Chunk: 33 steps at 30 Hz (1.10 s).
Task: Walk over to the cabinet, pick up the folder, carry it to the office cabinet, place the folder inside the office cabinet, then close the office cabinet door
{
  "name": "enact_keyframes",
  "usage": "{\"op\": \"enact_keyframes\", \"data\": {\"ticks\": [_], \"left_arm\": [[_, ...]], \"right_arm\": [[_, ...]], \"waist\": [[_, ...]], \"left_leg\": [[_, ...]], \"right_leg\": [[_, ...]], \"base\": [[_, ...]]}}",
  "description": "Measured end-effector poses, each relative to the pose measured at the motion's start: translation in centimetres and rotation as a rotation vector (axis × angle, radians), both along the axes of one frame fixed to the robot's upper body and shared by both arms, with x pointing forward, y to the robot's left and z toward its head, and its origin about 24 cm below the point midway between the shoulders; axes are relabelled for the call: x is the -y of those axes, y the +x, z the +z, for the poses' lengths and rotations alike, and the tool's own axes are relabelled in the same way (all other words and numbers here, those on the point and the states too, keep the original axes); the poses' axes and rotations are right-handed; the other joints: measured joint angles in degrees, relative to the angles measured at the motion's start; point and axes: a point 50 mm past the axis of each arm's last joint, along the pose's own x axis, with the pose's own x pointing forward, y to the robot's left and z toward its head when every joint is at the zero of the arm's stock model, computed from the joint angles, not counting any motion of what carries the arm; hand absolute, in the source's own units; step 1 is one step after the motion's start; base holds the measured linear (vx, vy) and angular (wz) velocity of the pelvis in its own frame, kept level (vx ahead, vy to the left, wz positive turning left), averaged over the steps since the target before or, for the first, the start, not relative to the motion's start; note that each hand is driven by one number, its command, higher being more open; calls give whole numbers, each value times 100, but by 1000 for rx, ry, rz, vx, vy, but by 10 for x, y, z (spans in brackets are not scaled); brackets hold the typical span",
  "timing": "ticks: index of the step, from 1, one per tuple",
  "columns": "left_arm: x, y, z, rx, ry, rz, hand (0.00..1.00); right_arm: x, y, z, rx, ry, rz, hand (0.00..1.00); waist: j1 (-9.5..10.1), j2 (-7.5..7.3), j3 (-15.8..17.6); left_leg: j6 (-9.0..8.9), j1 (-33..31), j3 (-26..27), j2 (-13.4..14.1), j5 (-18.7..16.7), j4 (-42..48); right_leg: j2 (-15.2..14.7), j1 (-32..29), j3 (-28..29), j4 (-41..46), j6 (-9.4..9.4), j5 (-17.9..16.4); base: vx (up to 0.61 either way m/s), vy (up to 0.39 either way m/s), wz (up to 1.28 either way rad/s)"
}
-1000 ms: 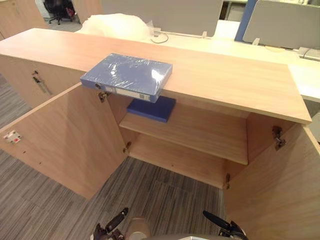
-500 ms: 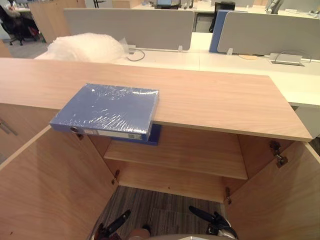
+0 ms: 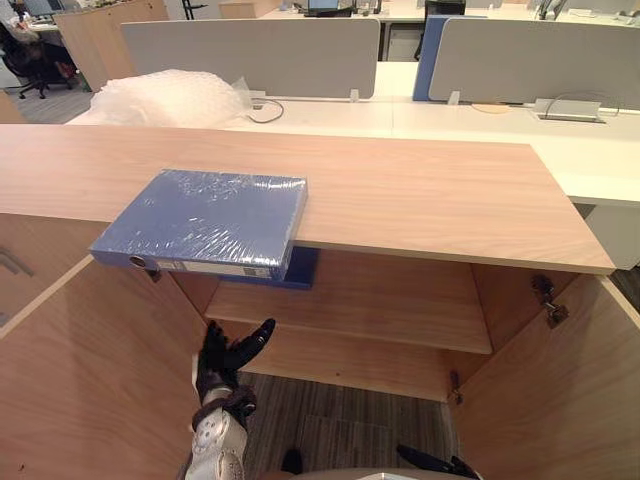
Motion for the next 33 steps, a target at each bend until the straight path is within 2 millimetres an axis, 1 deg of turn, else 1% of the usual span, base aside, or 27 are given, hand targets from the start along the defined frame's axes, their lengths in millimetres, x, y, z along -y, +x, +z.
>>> {"op": "enact_keyframes", "data": {"ticks": [1, 2, 4, 6, 8, 13, 15, 17, 19, 20, 23, 26, 32, 33], "left_arm": [[-1, -1, 4, -8, 59, 8, 100], [-7, -3, 11, -29, 195, 49, 100], [-11, -5, 14, -41, 256, 81, 100], [-18, -14, 21, -63, 337, 147, 100], [-23, -21, 24, -84, 379, 190, 100], [-34, -34, 28, -116, 421, 306, 100], [-40, -40, 33, -134, 487, 354, 100], [-42, -42, 37, -139, 536, 379, 100], [-47, -45, 43, -167, 636, 431, 100], [-48, -46, 45, -170, 655, 443, 100], [-51, -47, 57, -181, 784, 487, 100], [-52, -46, 76, -162, 927, 529, 100], [-46, -39, 99, -83, 1065, 532, 100], [-45, -38, 100, -79, 1074, 528, 100]], "right_arm": [[0, 0, 0, -1, -4, 3, 100], [0, -2, 0, -6, -15, -1, 100], [0, -3, 0, -9, -23, -3, 100], [-3, -5, -1, -18, -29, 14, 100], [-6, -4, -1, -19, -28, 32, 100], [-11, -6, -1, -30, -29, 63, 100], [-13, -6, -2, -33, -30, 80, 100], [-15, -7, -2, -35, -29, 87, 100], [-15, -7, -2, -37, -33, 88, 100], [-15, -7, -2, -38, -35, 87, 100], [-14, -8, -2, -43, -42, 84, 100], [-14, -8, -2, -48, -55, 110, 100], [-14, -9, -3, -49, -60, 117, 100], [-14, -9, -3, -49, -60, 118, 100]], "waist": [[3, -5, -4], [22, -13, -39], [44, -22, -49], [70, -73, -94], [75, -120, -130], [102, -196, -206], [97, -201, -220], [109, -212, -240], [112, -209, -245], [112, -209, -246], [111, -209, -248], [108, -208, -253], [110, -201, -277], [107, -196, -285]], "left_leg": [[-2, 0, -3, -1, 2, 1], [27, -6, -24, -5, 33, 18], [25, -8, -37, -16, 36, 27], [21, -26, -79, -20, 42, 29], [19, -27, -147, -23, 43, 29], [19, -22, -232, -24, 44, 29], [27, -19, -309, -35, 41, 28], [24, -16, -338, -33, 40, 27], [8, -25, -364, -24, 34, 26], [7, -26, -366, -22, 33, 26], [1, -32, -384, -15, 34, 25], [-1, -40, -386, -12, 35, 26], [0, -50, -388, -11, 40, 27], [0, -50, -383, -9, 40, 27]], "right_leg": [[1, 4, 0, -2, 1, 1], [7, 9, -1, -3, 5, 3], [14, 15, -2, -4, 6, 4], [27, 21, -13, -16, 6, 4], [41, 52, -25, -17, 6, 4], [44, 145, -81, -100, 6, 4], [53, 204, -134, -143, 6, 4], [64, 220, -147, -145, 6, 4], [80, 221, -153, -150, 5, 4], [83, 222, -153, -153, 5, 4], [96, 222, -152, -159, 5, 4], [101, 219, -150, -166, 5, 4], [104, 209, -137, -167, 5, 5], [105, 207, -132, -166, 5, 5]], "base": [[-26, -27, 6], [-12, -27, 6], [-6, -23, 6], [-7, -28, 8], [-9, -39, 15], [-20, -33, 11], [-32, -26, 15], [-30, -19, 10], [-33, -15, 5], [-32, -11, 1], [-10, -4, 0], [0, 0, 0], [0, 0, 0], [-5, -10, -3]]}}
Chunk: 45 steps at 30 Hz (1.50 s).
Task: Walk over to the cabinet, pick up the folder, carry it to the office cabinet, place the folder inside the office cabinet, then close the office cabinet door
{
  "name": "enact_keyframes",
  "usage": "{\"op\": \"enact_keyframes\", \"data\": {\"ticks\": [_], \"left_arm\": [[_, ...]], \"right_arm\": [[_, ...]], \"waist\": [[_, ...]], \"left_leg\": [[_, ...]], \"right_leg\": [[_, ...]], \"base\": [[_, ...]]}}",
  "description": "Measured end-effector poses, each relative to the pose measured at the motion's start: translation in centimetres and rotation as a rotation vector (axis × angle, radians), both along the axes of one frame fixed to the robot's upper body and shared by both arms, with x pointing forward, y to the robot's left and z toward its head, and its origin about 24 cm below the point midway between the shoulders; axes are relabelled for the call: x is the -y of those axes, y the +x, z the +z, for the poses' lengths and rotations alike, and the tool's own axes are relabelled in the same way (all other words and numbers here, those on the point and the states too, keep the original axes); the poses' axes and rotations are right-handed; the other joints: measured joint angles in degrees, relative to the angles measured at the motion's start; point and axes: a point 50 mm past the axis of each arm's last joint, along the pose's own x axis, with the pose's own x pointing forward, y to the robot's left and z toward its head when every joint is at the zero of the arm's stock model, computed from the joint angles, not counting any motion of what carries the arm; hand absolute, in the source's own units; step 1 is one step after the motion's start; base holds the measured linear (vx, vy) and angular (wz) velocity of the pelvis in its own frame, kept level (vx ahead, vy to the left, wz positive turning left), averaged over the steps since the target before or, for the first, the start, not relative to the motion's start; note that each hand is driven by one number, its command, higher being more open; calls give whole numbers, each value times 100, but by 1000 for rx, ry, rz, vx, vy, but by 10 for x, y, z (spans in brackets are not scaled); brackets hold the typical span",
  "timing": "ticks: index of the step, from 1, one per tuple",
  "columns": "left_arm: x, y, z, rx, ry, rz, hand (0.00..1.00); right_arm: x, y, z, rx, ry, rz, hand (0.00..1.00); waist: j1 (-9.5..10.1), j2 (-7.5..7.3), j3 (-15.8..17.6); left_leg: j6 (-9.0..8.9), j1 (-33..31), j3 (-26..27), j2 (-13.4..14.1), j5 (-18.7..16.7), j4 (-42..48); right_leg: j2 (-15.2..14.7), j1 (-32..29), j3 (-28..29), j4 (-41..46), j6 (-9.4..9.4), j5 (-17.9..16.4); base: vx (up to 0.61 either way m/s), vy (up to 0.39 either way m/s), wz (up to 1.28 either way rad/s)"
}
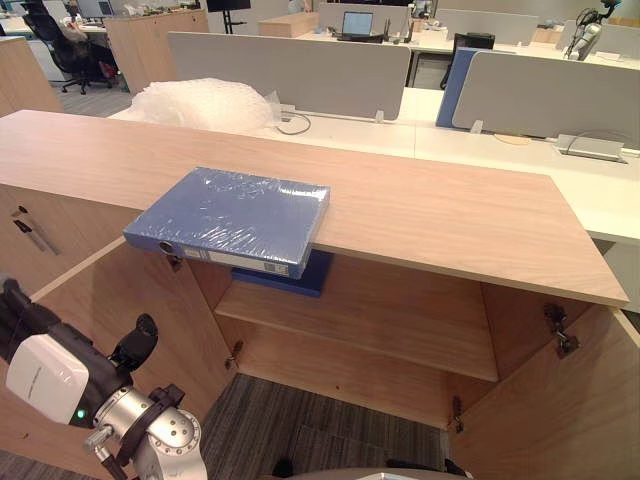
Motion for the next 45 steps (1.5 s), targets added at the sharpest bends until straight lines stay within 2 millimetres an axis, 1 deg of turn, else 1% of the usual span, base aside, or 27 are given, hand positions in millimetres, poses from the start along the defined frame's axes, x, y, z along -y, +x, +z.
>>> {"op": "enact_keyframes", "data": {"ticks": [6, 10, 12, 14, 16, 18, 20, 23, 25, 29, 33, 35, 37, 41, 45], "left_arm": [[5, 12, 5, -21, 28, -72, 100], [7, 16, 6, -51, 37, -115, 100], [8, 19, 8, -50, 39, -128, 100], [6, 23, 12, -48, 67, -148, 100], [3, 27, 18, -66, 131, -173, 100], [0, 29, 22, -79, 179, -201, 100], [0, 36, 28, -73, 219, -238, 100], [-1, 44, 36, -69, 285, -270, 100], [-2, 48, 39, -71, 311, -290, 100], [0, 58, 33, -139, 372, -360, 100], [3, 67, 30, -170, 400, -419, 100], [3, 75, 21, -235, 431, -469, 100], [3, 78, 13, -281, 435, -494, 100], [7, 80, -8, -390, 404, -567, 100], [8, 80, -16, -434, 400, -603, 100]], "right_arm": [[2, 1, 0, 7, -10, 28, 100], [5, 1, 0, 12, -14, 42, 100], [7, 1, 1, 12, -19, 51, 100], [7, 1, 1, 14, -19, 52, 100], [9, 1, 0, 13, -19, 55, 100], [10, 0, 1, 14, -17, 55, 100], [12, 0, 1, 16, -19, 47, 100], [15, 0, 1, 17, -26, 43, 100], [17, 0, 1, 16, -29, 46, 100], [20, -2, 2, 13, -35, 49, 100], [21, -1, 2, 15, -35, 50, 100], [21, -1, 2, 15, -35, 51, 100], [21, -1, 2, 15, -35, 51, 100], [22, 0, 2, 19, -37, 45, 100], [23, 1, 2, 23, -34, 19, 100]], "waist": [[0, 57, -81], [-6, 140, -134], [-8, 154, -140], [-7, 181, -153], [-7, 215, -185], [-10, 248, -205], [-16, 267, -212], [-39, 333, -250], [-41, 370, -274], [-40, 442, -318], [-44, 449, -316], [-46, 459, -321], [-50, 463, -318], [-56, 456, -278], [-57, 424, -202]], "left_leg": [[-5, -2, 46, 24, 1, -1], [-13, -25, 95, 57, 2, 0], [-17, -27, 101, 67, 4, 0], [-46, -29, 113, 89, 11, 0], [-69, -24, 188, 126, 9, 1], [-75, -31, 237, 152, 9, 2], [-86, -33, 241, 164, 17, 2], [-87, -24, 270, 176, 17, 1], [-87, -11, 293, 182, 17, 0], [-92, 21, 370, 214, 18, 0], [-98, 42, 388, 229, 31, -27], [-97, 77, 402, 232, 34, -29], [-97, 84, 427, 238, 35, -30], [-98, 103, 501, 245, 34, -33], [-103, 109, 513, 230, 30, -33]], "right_leg": [[31, -33, 60, 14, -1, 1], [55, -92, 148, 33, -9, 5], [65, -97, 162, 33, -18, 11], [81, -108, 181, 35, -23, 14], [102, -140, 259, 45, -44, 26], [117, -180, 316, 55, -61, 36], [128, -189, 323, 58, -73, 43], [132, -197, 358, 65, -79, 47], [133, -198, 383, 69, -84, 50], [147, -206, 464, 75, -100, 59], [154, -200, 483, 79, -108, 64], [152, -180, 495, 87, -107, 64], [152, -180, 516, 79, -106, 63], [142, -180, 593, 35, -104, 62], [125, -169, 602, 14, -103, 61]], "base": [[-8, -11, -4], [-9, -14, -7], [0, 0, 0], [-12, -28, -5], [-4, -26, -16], [-12, -27, -16], [-29, -28, -5], [-18, -15, -4], [-27, -25, -8], [-31, -30, -9], [-32, -28, -3], [-44, -36, -4], [-29, -22, -7], [-33, -24, -9], [-6, -16, -1]]}}
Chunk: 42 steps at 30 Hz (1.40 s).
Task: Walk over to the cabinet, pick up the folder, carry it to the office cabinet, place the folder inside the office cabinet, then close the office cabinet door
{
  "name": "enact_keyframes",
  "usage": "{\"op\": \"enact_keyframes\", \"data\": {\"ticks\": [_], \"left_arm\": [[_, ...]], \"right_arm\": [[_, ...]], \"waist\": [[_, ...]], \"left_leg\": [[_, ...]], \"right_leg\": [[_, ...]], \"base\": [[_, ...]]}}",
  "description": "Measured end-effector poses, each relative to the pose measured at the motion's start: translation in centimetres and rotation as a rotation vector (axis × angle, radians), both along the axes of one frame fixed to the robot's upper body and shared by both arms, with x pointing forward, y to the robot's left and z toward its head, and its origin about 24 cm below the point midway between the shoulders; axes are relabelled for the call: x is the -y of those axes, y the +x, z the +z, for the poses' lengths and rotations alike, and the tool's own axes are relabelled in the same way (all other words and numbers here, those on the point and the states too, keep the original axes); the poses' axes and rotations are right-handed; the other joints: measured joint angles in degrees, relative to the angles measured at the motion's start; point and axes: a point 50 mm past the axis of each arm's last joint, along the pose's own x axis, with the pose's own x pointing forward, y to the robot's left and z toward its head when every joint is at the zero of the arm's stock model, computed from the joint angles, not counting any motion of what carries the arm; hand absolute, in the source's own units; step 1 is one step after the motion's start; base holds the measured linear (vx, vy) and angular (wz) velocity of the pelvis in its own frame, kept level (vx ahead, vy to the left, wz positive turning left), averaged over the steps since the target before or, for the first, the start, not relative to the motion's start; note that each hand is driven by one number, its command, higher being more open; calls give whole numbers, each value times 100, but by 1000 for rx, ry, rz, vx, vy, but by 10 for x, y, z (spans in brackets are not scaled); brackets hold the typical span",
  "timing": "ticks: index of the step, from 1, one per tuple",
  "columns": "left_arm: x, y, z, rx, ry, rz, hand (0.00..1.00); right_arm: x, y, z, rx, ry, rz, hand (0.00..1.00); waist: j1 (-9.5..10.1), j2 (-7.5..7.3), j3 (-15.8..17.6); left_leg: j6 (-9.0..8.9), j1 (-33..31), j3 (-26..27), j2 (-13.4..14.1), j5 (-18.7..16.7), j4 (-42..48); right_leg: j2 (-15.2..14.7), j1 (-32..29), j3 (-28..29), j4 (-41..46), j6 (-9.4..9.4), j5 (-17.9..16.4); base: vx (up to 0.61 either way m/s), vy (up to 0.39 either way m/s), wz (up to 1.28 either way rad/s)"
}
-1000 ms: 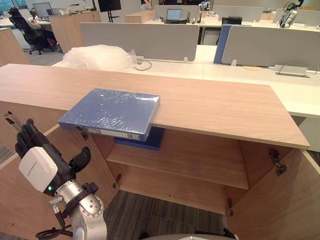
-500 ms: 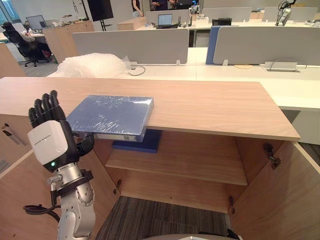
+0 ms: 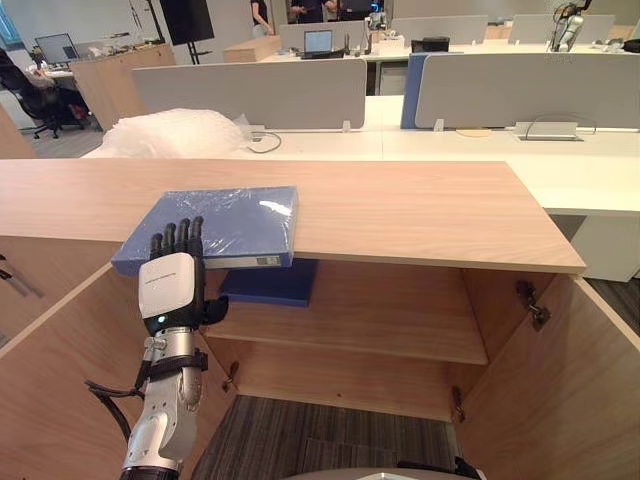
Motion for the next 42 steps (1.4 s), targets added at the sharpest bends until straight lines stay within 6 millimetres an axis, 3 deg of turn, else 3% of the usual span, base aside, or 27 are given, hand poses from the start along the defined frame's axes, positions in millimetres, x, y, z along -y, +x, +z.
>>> {"op": "enact_keyframes", "data": {"ticks": [7, 8, 14, 24, 36, 38, 42], "left_arm": [[-6, 0, 1, -11, 33, -5, 100], [-7, 0, 0, -16, 37, -6, 0], [-7, 3, 5, 3, 68, -8, 0], [-1, 25, 33, 140, 164, -60, 0], [-2, 31, 33, 138, 212, -67, 0], [2, 28, 36, 159, 183, -58, 0], [32, -11, 60, 374, -147, -26, 0]], "right_arm": [[-2, 1, 0, -2, 4, 4, 100], [-2, 2, 0, -3, -3, 22, 100], [-3, 2, 0, -5, -2, 23, 100], [-4, 4, -1, -8, 3, 27, 100], [-5, 6, -1, -12, 12, 23, 100], [-6, 5, -1, -12, 14, 21, 100], [-3, -1, -3, -30, 13, -67, 100]], "waist": [[2, -54, 65], [1, -51, 67], [6, -51, 69], [-36, -69, 79], [-108, -96, 97], [-107, -111, 99], [-104, -176, 91]], "left_leg": [[-26, 84, 11, -30, -27, 0], [-27, 85, 12, -28, -28, -1], [-26, 88, 11, -32, -31, -2], [-7, 120, 22, -89, -50, -3], [-9, 163, 48, -85, -70, -4], [-7, 149, 47, -85, -70, -3], [2, 8, 35, -96, -62, 7]], "right_leg": [[-29, 107, 0, -36, 7, -3], [-28, 108, 0, -39, 8, -4], [-33, 115, 0, -44, 16, -9], [-92, 148, 3, -46, 59, -32], [-95, 181, 26, -48, 68, -27], [-97, 170, 32, -48, 66, -25], [-98, 21, 50, -24, 64, -14]], "base": [[1, -24, 0], [-13, -33, 0], [-3, -6, 0], [0, 0, 0], [-1, -6, 0], [0, 0, 0], [4, -7, 1]]}}
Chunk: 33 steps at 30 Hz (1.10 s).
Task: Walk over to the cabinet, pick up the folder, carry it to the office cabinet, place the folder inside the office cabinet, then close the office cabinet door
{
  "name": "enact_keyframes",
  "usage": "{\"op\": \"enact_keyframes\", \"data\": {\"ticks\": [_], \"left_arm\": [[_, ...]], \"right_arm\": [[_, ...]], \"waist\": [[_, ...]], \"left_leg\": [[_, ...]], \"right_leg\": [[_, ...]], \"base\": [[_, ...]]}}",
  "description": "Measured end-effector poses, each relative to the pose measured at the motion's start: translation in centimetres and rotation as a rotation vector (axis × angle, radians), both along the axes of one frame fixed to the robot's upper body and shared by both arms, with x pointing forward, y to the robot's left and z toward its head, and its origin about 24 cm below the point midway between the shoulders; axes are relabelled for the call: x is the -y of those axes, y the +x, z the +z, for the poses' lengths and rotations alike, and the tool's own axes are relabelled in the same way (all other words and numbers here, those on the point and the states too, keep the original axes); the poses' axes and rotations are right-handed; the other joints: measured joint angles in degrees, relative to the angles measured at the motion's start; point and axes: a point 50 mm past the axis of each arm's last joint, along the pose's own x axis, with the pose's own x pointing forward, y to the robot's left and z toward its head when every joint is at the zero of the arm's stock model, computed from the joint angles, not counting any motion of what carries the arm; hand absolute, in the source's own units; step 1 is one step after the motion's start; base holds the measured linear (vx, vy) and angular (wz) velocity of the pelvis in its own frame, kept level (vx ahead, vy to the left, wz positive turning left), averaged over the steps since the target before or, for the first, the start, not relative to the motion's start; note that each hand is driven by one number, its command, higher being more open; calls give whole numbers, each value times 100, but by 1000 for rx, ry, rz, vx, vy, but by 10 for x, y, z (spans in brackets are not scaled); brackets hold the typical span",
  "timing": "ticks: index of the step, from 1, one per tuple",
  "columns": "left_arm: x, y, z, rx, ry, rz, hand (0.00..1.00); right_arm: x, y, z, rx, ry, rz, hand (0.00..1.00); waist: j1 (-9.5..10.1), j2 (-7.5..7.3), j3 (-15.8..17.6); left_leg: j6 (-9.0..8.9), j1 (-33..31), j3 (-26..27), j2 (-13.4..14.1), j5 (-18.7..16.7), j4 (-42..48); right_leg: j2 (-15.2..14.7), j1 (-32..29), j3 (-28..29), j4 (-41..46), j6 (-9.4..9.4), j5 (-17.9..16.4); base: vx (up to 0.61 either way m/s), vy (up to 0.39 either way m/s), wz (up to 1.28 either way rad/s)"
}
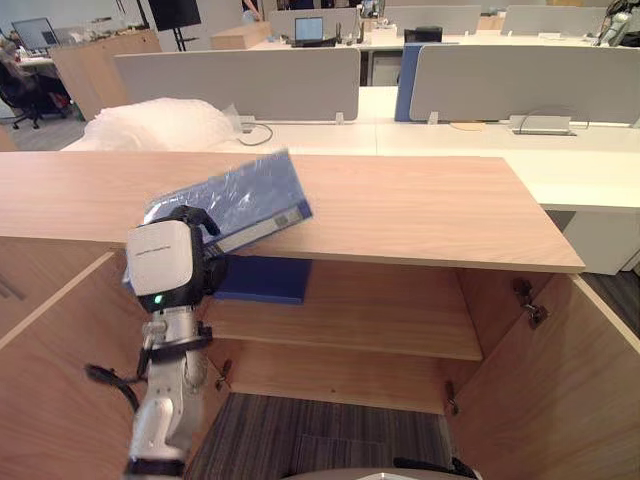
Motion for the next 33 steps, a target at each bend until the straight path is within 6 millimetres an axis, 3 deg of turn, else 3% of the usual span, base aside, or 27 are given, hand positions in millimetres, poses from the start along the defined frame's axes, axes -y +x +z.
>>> {"op": "enact_keyframes", "data": {"ticks": [3, 8, 11, 13, 14, 17, 18, 21, 29, 33], "left_arm": [[11, -24, 14, 158, -362, -97, 0], [2, -47, 11, 306, -908, -198, 0], [-9, -61, 7, 442, -1234, -245, 0], [-12, -64, 4, 464, -1307, -259, 0], [-13, -67, 1, 477, -1369, -274, 0], [-14, -70, -2, 482, -1440, -310, 0], [-15, -71, -3, 477, -1448, -330, 0], [-15, -72, -3, 445, -1435, -383, 0], [-21, -74, -3, 432, -1406, -407, 0], [-26, -75, -12, 416, -1413, -374, 0]], "right_arm": [[1, -2, 0, -15, -7, -9, 100], [-8, 6, 7, 72, 5, 2, 100], [-25, 28, 31, 301, 76, -54, 100], [-31, 37, 43, 403, 121, -90, 100], [-37, 50, 60, 524, 181, -123, 100], [-44, 71, 88, 749, 353, -203, 100], [-47, 76, 99, 843, 483, -250, 100], [-51, 84, 121, 1032, 703, -314, 100], [-45, 87, 147, 1261, 886, -431, 100], [-43, 90, 165, 1368, 922, -420, 100]], "waist": [[22, -5, -15], [32, -14, -20], [9, -99, 28], [3, -122, 34], [-1, -133, 35], [-3, -154, 22], [-1, -178, 6], [-5, -213, -17], [-73, -204, -40], [-145, -121, -78]], "left_leg": [[10, -5, -19, 8, 9, 24], [14, 9, -24, 37, 9, 25], [40, 10, -8, 55, -11, 24], [36, 8, -8, 71, -15, 24], [22, 4, -8, 63, -25, 24], [25, 0, -9, 42, -23, 23], [28, -2, -15, 31, -21, 24], [44, -32, -19, -4, -9, 25], [60, -35, -20, -23, 4, 28], [55, -30, -18, -17, -4, 29]], "right_leg": [[20, -13, 0, 38, -6, 5], [48, -18, -8, 87, -12, 10], [50, -27, -8, 94, -9, 8], [45, -30, -9, 94, -6, 6], [33, -36, -14, 93, 5, -1], [13, -42, -22, 92, 43, -23], [5, -44, -31, 95, 59, -33], [-8, -75, -37, 102, 81, -47], [-19, -85, -35, 112, 82, -47], [-12, -89, -31, 122, 83, -48]], "base": [[10, -39, 3], [-31, -45, 0], [-44, -25, -3], [-49, -25, -1], [-55, -25, 0], [-50, -17, 1], [0, 0, 0], [0, 0, 0], [0, -18, 0], [0, 0, 0]]}}
